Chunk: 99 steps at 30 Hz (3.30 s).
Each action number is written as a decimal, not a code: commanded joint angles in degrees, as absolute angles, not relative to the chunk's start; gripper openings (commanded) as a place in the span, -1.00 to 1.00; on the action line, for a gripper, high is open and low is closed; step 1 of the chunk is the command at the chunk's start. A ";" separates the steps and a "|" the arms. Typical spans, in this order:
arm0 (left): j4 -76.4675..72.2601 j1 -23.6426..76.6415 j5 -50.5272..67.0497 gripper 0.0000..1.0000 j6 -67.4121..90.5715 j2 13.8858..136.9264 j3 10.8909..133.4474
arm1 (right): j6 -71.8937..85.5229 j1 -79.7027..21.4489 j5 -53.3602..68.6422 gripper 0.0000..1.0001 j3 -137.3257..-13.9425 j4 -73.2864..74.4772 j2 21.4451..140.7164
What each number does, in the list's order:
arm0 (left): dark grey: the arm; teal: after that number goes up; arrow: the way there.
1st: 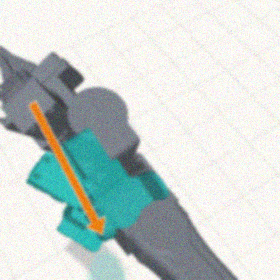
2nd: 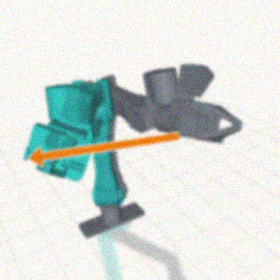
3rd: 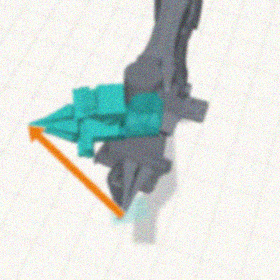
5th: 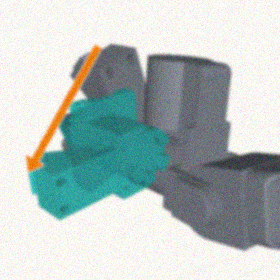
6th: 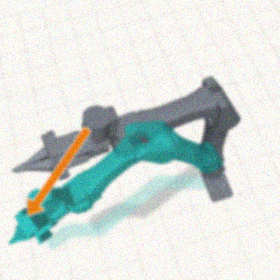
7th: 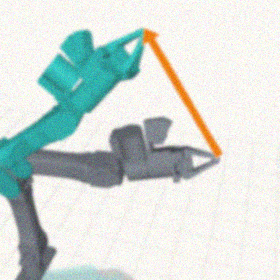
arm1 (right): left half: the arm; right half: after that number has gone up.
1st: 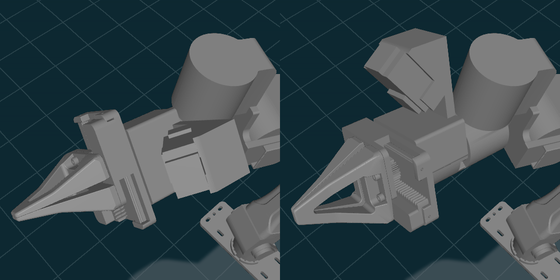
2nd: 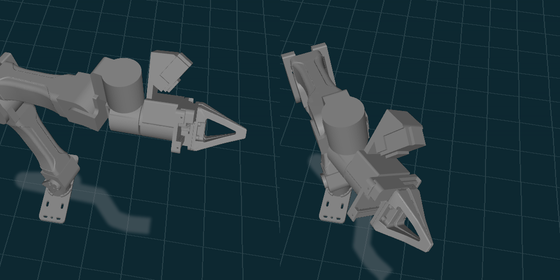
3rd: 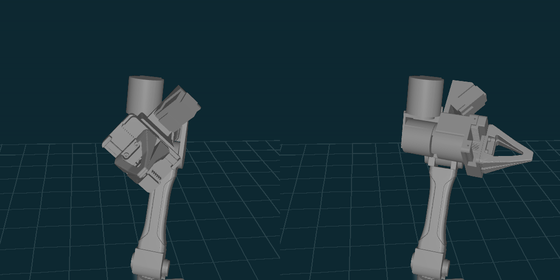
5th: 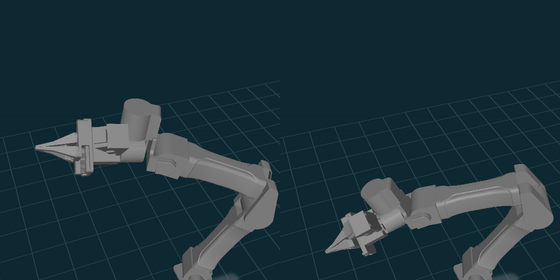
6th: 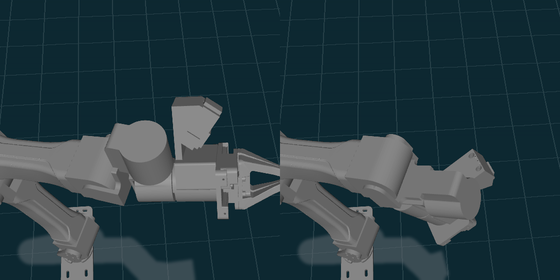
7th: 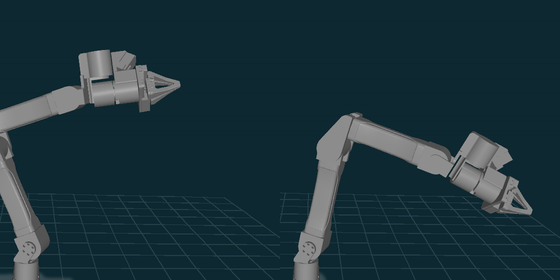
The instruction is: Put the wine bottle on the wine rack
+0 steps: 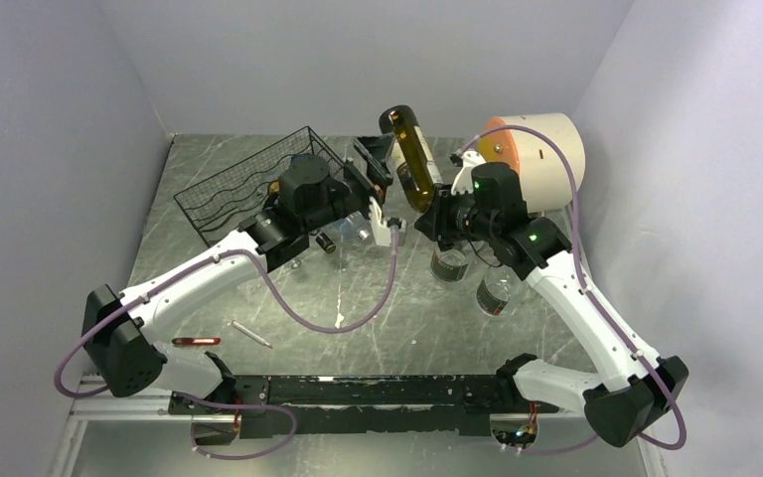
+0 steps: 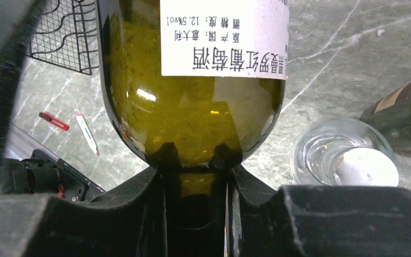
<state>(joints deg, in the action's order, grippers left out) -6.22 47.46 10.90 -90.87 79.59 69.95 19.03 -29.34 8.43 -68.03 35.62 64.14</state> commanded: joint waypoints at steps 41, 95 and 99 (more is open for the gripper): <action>10.46 47.81 -22.96 1.00 -1.46 59.22 75.00 | 24.18 -65.36 9.37 -1.00 -65.45 9.22 94.49; 19.18 47.81 -25.40 0.99 -1.76 54.46 74.36 | 32.46 -66.45 -6.54 -0.20 -111.06 4.82 136.69; 19.26 47.81 -25.44 0.99 -1.76 54.74 74.44 | 32.03 -66.49 -7.03 -0.11 -112.39 5.70 137.60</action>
